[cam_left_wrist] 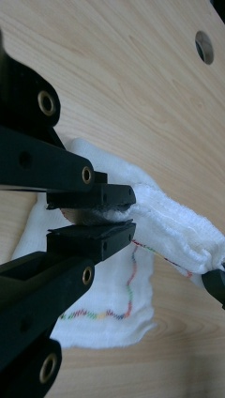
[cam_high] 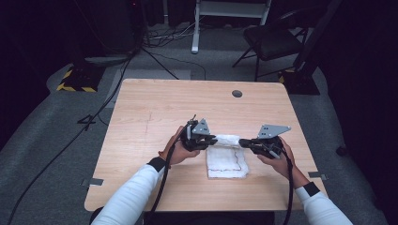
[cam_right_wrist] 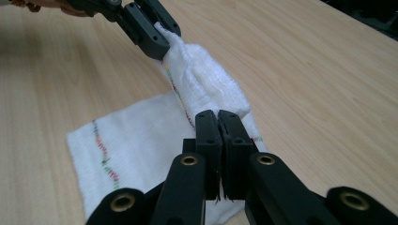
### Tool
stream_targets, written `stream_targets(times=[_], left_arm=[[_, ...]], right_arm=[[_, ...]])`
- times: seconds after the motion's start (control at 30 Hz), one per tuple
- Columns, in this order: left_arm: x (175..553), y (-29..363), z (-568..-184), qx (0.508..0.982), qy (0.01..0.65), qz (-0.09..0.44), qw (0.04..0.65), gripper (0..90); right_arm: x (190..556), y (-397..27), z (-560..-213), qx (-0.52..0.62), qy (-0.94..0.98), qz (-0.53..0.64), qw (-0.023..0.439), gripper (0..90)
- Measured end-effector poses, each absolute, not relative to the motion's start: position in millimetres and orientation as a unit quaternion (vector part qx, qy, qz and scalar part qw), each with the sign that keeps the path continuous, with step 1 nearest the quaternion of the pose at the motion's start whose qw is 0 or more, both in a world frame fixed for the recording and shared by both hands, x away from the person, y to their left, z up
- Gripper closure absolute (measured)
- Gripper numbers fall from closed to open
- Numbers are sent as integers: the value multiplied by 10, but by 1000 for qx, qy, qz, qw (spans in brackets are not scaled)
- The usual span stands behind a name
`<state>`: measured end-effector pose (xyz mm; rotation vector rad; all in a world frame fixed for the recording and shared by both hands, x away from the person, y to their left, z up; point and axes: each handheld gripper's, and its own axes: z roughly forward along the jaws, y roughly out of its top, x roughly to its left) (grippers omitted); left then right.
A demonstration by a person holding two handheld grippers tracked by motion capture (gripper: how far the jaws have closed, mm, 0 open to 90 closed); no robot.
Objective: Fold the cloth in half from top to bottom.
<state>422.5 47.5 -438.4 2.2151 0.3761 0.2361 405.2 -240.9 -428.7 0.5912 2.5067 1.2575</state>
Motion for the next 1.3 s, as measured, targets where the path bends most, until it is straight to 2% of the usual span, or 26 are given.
stream_targets(times=[0.63, 1.3], left_arm=[[3765, 399, -4617, 915, 103, 62, 385, 801], [3585, 367, -4810, 929, 88, 50, 355, 783]], right_arm=[[3711, -2511, -4501, 180, 890, 408, 97, 877], [3582, -2570, -4755, 180, 907, 373, 80, 867]])
